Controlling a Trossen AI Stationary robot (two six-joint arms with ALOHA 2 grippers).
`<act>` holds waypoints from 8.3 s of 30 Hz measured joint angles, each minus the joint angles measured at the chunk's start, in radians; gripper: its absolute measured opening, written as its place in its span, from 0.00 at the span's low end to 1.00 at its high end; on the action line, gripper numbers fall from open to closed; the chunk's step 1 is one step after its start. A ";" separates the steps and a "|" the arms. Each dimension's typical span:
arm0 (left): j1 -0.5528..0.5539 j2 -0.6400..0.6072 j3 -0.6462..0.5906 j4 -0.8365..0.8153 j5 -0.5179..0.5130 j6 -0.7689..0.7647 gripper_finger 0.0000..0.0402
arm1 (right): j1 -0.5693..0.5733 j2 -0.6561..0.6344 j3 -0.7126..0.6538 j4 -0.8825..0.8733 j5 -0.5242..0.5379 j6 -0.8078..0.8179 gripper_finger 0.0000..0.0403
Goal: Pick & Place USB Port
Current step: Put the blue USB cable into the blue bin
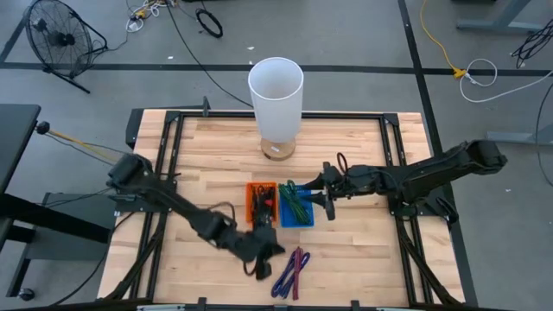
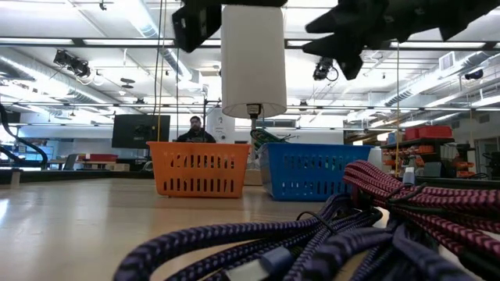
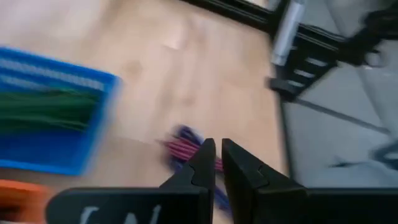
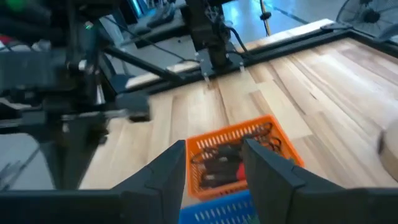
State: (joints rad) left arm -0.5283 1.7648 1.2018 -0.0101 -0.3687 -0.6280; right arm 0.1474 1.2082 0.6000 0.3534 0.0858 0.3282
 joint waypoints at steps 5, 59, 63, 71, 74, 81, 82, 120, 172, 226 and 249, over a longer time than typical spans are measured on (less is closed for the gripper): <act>-0.068 0.091 0.001 0.084 0.028 -0.226 0.07 | 0.000 -0.061 0.000 -0.114 0.002 -0.001 0.39; -0.057 0.330 0.003 0.179 0.232 -0.778 0.40 | 0.000 -0.074 0.000 -0.252 0.011 -0.108 0.39; -0.057 0.331 0.003 0.183 0.231 -0.782 0.40 | 0.000 -0.074 0.000 -0.252 0.011 -0.108 0.39; -0.055 0.350 0.013 0.191 0.211 -0.782 0.40 | 0.000 -0.074 0.000 -0.252 0.011 -0.109 0.39; -0.051 0.403 0.068 0.186 0.229 -0.781 0.40 | 0.000 -0.073 0.000 -0.252 0.012 -0.109 0.39; -0.035 0.462 0.177 0.029 0.284 -0.719 0.36 | 0.000 -0.073 0.000 -0.253 0.011 -0.103 0.39; -0.035 0.462 0.176 0.022 0.287 -0.721 0.33 | 0.000 -0.073 0.000 -0.253 0.011 -0.103 0.39; -0.047 0.086 0.162 -0.412 -0.021 -0.459 0.01 | 0.000 -0.073 0.000 -0.265 0.017 -0.084 0.39; 0.336 -0.063 0.166 -0.227 -0.024 0.256 0.01 | -0.001 -0.073 0.000 -0.022 0.057 -0.074 0.39; 0.316 -0.169 0.166 -0.469 -0.028 0.300 0.04 | -0.013 -0.078 0.002 -0.214 0.076 0.039 0.01; 0.334 -0.175 0.166 -0.483 0.006 0.326 0.40 | -0.030 -0.080 -0.002 -0.179 -0.078 0.103 0.01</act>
State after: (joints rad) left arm -0.1946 1.5898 1.3678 -0.4931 -0.3625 -0.3023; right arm 0.1177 1.1282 0.5980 0.1749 0.0075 0.4314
